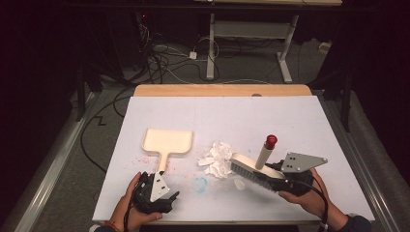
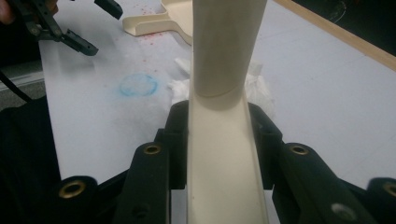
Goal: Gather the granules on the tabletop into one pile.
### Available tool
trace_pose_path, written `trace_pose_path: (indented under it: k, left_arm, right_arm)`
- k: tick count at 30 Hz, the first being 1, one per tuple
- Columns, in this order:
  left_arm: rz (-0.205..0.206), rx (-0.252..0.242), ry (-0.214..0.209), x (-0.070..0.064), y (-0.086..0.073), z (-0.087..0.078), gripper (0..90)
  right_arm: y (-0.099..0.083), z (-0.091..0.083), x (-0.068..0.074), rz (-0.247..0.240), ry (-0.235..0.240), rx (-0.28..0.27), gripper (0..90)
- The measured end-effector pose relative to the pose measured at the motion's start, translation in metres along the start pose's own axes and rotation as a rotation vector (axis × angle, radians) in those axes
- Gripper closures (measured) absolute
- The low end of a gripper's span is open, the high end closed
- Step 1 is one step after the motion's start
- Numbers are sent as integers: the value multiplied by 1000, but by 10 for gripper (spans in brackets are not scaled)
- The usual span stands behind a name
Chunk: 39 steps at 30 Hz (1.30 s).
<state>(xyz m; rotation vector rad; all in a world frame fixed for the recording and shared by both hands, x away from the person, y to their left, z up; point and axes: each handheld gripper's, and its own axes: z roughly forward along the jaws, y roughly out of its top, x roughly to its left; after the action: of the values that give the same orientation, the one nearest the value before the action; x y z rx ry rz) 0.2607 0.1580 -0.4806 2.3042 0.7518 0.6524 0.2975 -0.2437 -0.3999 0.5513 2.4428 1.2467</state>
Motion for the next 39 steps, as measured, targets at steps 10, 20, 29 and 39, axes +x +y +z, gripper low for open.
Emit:
trace_pose_path:
  k: [10,20,29,39]
  left_arm:
    - [7,4,-4,-1,1,0,189]
    - [7,3,-7,-1,1,1,189]
    - [12,18,-7,-1,2,4,189]
    - [6,19,-14,-2,1,5,189]
  right_arm:
    - [-6,-17,8,-55,78,100,682]
    - [-12,-6,9,-80,124,180,682]
    - [-10,20,0,-64,-20,91,683]
    - [0,29,1,-58,-24,2,682]
